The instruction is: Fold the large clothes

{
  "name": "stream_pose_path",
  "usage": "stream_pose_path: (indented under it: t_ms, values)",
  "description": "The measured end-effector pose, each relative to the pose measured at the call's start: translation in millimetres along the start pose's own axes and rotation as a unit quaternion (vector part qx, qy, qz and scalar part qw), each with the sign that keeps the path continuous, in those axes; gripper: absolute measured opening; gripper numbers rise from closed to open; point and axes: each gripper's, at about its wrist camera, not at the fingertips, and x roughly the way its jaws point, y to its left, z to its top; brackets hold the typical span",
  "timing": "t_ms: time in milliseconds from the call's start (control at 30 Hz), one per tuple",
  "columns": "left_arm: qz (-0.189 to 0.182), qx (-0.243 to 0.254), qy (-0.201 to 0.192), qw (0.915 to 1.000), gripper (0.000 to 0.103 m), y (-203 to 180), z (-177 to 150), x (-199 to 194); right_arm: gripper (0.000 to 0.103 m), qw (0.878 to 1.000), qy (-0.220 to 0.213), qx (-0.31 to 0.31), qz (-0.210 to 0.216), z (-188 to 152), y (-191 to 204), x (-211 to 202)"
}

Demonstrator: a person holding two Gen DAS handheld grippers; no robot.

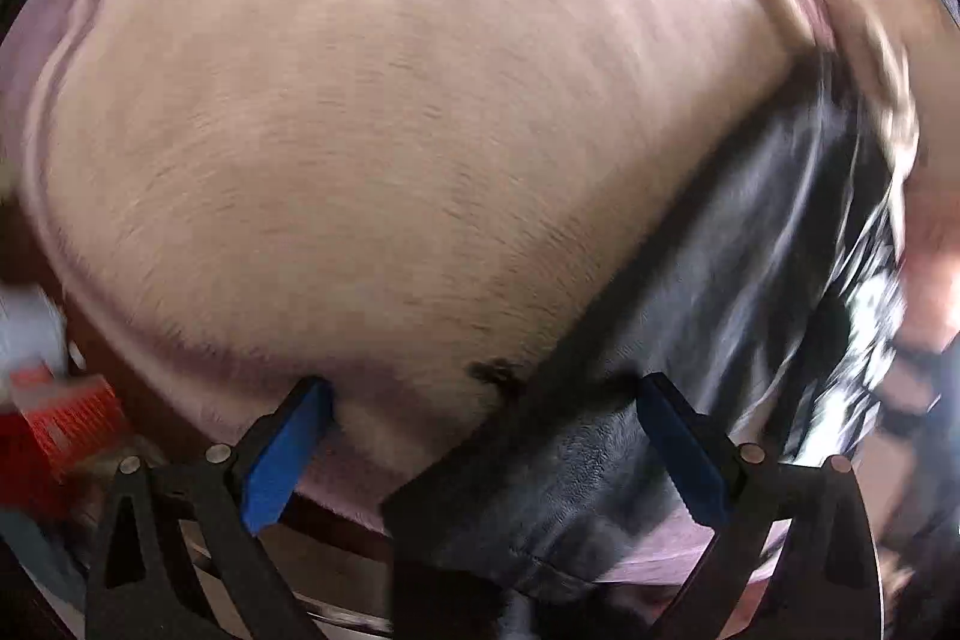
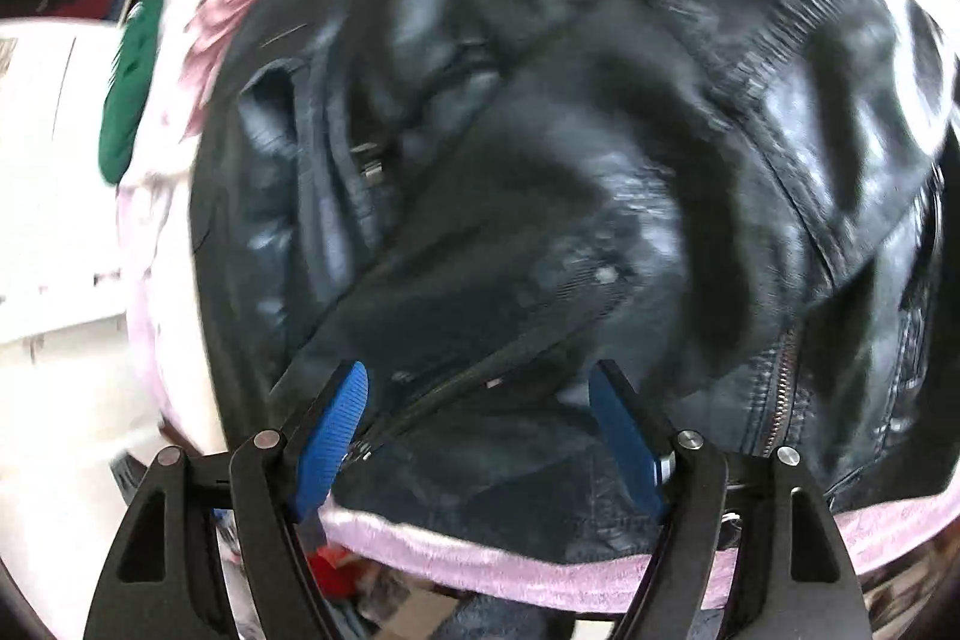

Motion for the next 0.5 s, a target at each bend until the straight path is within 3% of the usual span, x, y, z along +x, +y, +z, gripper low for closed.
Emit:
stream_pose_path:
  t_ms: [33,100,167,267,433,500]
  values:
    - [0.013,0.018,-0.004,0.9997,0.103,-7.6,-1.5,0.2,0.078,1.0,0.001,0.008,-0.001,-6.8,-2.4,3.2]
    - [0.029,0.039,-0.025,0.9985,0.085,-19.6,-6.6,-6.9,0.078,1.0,-0.003,0.016,-0.017,-19.7,-7.3,5.7]
    - [0.024,0.063,-0.034,0.9972,0.02,-35.2,-13.3,-16.4,0.078,0.999,-0.009,0.009,-0.053,-28.3,-8.8,4.3]
    - [0.058,0.077,-0.043,0.9944,0.006,-56.1,-19.2,-32.9,0.078,0.994,-0.013,-0.006,-0.109,-44.5,-11.2,8.3]
    - [0.069,0.101,-0.078,0.9894,0.003,-85.3,-20.6,-72.1,0.078,0.983,-0.049,-0.031,-0.176,-67.2,22.7,31.5]
    - [0.077,0.121,-0.095,0.985,0.003,-98.9,-21.2,-90.2,0.078,0.978,-0.022,-0.055,-0.202,-78.8,30.4,56.5]
